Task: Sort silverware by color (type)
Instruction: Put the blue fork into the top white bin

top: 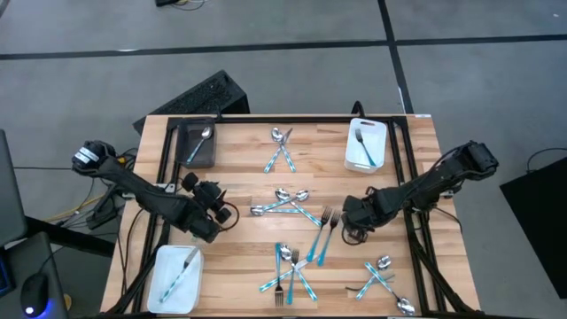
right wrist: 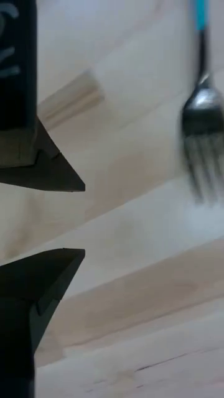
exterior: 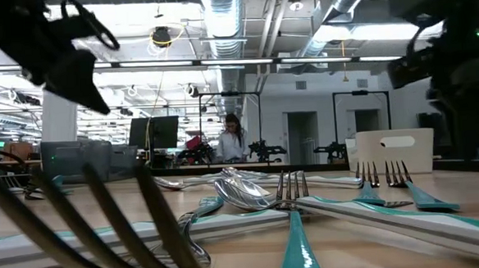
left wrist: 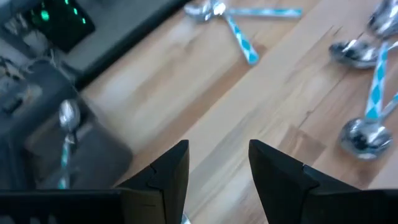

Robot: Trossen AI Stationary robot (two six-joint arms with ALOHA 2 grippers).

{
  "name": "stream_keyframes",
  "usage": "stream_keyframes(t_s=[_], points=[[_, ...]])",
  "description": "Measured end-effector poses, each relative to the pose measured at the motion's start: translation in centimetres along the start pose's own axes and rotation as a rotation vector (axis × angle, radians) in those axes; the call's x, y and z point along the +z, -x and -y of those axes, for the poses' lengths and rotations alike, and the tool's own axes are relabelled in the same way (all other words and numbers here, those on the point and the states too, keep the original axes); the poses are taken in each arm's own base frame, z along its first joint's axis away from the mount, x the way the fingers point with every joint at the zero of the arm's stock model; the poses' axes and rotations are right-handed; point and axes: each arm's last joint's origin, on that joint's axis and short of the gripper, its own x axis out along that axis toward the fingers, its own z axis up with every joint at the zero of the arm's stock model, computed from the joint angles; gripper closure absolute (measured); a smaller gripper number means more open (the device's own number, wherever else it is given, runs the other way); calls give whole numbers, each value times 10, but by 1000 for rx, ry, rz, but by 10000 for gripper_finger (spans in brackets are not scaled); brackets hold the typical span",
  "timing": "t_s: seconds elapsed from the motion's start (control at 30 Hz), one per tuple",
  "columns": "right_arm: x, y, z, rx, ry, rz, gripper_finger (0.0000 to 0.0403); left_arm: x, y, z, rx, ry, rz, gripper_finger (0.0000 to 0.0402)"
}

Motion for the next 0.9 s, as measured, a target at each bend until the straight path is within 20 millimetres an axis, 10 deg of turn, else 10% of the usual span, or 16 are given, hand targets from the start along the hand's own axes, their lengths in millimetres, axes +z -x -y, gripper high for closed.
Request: stream_keyframes(t_s=[0.47, 0.9], points=[[41, -14, 25, 127, -132, 147, 221, 0, -20, 15, -168, -37, -41, 246], [35, -34, 30, 339, -109, 78, 224, 1, -20, 15, -157, -41, -28, 246]])
